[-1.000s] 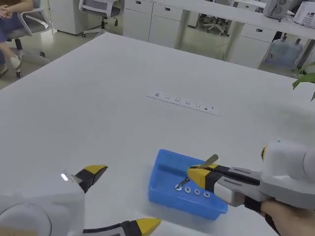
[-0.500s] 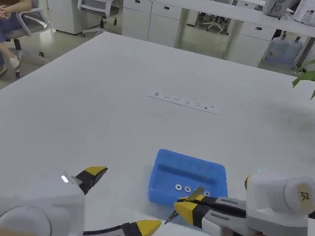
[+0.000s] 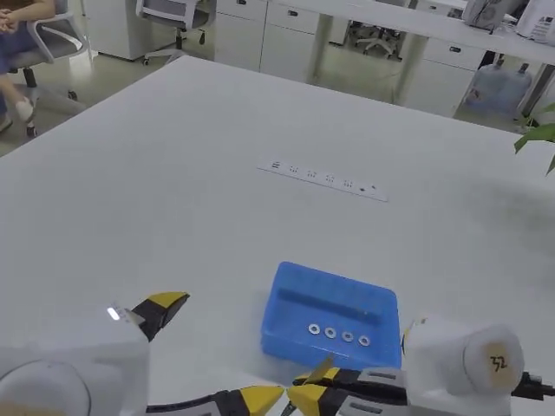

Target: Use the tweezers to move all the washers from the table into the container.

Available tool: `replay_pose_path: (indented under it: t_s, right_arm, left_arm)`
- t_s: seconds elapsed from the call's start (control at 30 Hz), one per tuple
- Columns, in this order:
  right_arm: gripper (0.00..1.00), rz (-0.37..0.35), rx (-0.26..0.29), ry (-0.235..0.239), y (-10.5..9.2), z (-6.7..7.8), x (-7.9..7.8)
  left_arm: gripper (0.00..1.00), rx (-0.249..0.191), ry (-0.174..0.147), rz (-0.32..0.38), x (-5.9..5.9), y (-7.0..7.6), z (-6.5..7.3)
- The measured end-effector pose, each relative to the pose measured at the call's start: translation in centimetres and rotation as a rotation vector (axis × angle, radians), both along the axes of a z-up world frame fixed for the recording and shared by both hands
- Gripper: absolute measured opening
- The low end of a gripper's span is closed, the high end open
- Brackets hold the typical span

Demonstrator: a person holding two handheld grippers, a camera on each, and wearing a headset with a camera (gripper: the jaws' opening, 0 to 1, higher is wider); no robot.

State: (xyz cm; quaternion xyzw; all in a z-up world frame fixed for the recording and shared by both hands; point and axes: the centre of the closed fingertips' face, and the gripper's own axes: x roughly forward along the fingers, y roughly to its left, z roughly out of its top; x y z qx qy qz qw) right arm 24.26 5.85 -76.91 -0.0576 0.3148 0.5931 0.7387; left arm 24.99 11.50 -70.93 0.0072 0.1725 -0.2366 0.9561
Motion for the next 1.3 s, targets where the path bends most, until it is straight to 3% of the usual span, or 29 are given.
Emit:
replay_pose_path:
  t_s: [0.23, 0.37, 0.5, 0.6, 1.03, 1.3]
  right_arm:
    - [0.03, 0.046, -0.033, -0.049, 0.0, -0.3, -0.5]
    - [0.02, 0.108, -0.054, -0.116, 0.2, -0.3, -0.8]
    - [0.02, 0.107, -0.051, -0.102, 0.2, -0.2, -0.9]
    - [0.02, 0.077, -0.004, -0.077, 0.4, 0.7, -0.5]
    - [0.02, -0.002, 0.08, -0.136, 0.0, 5.7, 3.1]
    - [0.02, -0.043, 0.091, -0.157, -0.1, 6.4, 6.0]
  left_arm:
    - [0.82, 0.001, -0.002, 0.003, 0.0, 0.1, 0.0]
    - [0.82, 0.001, -0.002, 0.004, 0.0, 0.1, 0.0]
    - [0.82, 0.002, -0.001, 0.003, 0.0, 0.0, 0.0]
    - [0.82, -0.001, -0.003, 0.006, 0.0, 0.1, 0.0]
    - [0.82, -0.002, -0.003, 0.005, 0.0, 0.1, 0.1]
    - [0.81, -0.002, -0.004, 0.009, 0.0, 0.2, 0.1]
